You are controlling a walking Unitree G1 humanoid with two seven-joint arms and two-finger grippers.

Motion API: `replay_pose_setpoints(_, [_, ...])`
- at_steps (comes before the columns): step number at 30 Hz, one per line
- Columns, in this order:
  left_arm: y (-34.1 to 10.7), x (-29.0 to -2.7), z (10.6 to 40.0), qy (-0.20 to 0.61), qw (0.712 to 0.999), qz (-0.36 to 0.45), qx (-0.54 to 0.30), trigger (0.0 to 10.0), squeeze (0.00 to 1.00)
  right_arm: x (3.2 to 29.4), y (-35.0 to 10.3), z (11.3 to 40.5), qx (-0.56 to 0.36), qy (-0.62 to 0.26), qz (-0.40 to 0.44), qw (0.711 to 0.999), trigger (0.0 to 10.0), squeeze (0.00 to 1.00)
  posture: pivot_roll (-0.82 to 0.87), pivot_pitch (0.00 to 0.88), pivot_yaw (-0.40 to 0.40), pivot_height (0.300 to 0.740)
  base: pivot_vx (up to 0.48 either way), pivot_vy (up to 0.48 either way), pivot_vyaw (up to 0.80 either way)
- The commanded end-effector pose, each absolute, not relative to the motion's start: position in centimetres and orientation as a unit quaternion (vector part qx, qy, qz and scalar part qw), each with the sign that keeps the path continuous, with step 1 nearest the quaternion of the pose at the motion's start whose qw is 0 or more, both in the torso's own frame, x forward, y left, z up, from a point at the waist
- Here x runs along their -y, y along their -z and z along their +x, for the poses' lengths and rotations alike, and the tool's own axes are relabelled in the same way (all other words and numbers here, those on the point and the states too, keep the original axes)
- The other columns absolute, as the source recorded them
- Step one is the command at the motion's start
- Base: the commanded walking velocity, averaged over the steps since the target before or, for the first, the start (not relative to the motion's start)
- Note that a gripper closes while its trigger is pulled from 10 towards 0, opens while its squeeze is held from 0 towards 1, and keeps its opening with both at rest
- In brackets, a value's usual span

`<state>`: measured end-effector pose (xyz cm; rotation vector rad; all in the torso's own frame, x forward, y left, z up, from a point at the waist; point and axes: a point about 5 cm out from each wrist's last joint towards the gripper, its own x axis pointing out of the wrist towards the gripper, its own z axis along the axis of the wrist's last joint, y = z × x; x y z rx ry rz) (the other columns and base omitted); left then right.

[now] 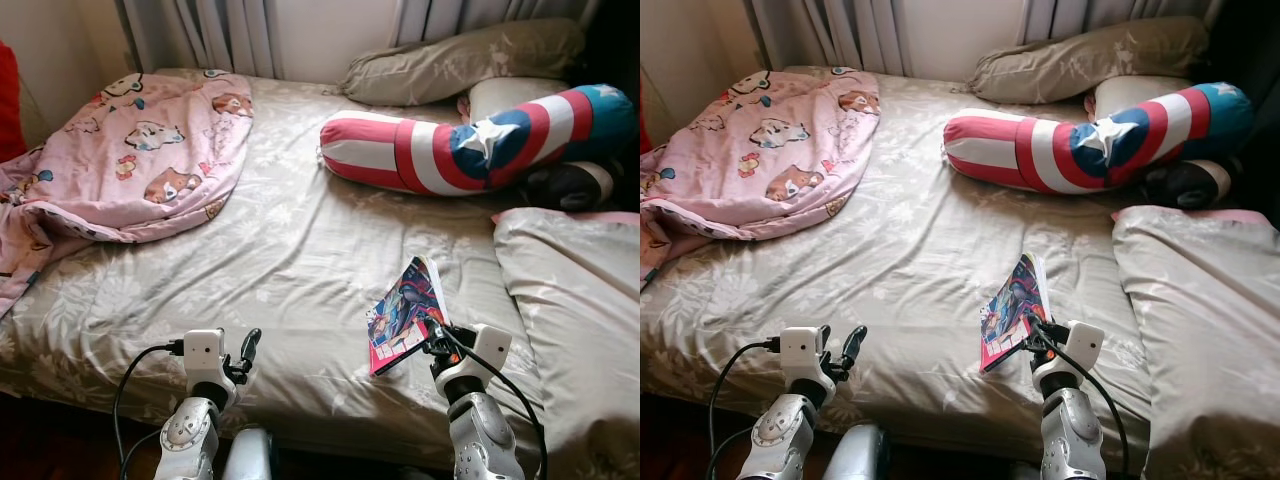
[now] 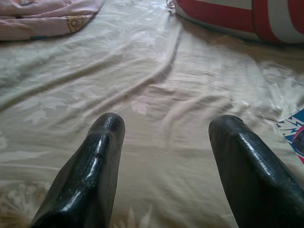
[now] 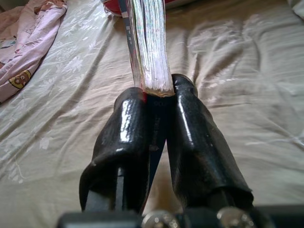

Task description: Clean up the room

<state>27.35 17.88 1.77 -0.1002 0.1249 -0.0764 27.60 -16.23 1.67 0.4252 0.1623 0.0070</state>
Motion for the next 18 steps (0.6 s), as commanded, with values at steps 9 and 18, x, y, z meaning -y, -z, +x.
replay_pose_setpoints(9, [-1.72, -18.19, 27.43, 0.036, 0.996, -0.054, -0.063, 10.0, 0.0, 16.62, -2.6, 28.36, -0.055, 0.002, 0.211, 0.976, 10.0, 0.0, 0.08, 0.057, -0.033, 0.643, 0.336, 0.0, 0.0])
replay_pose_setpoints(18, [-1.52, -18.4, 27.28, 0.036, 0.996, -0.051, -0.069, 10.0, 0.0, 17.05, -2.67, 28.79, -0.055, 0.011, 0.223, 0.973, 10.0, 0.0, 0.09, 0.07, -0.027, 0.643, 0.168, 0.0, 0.0])
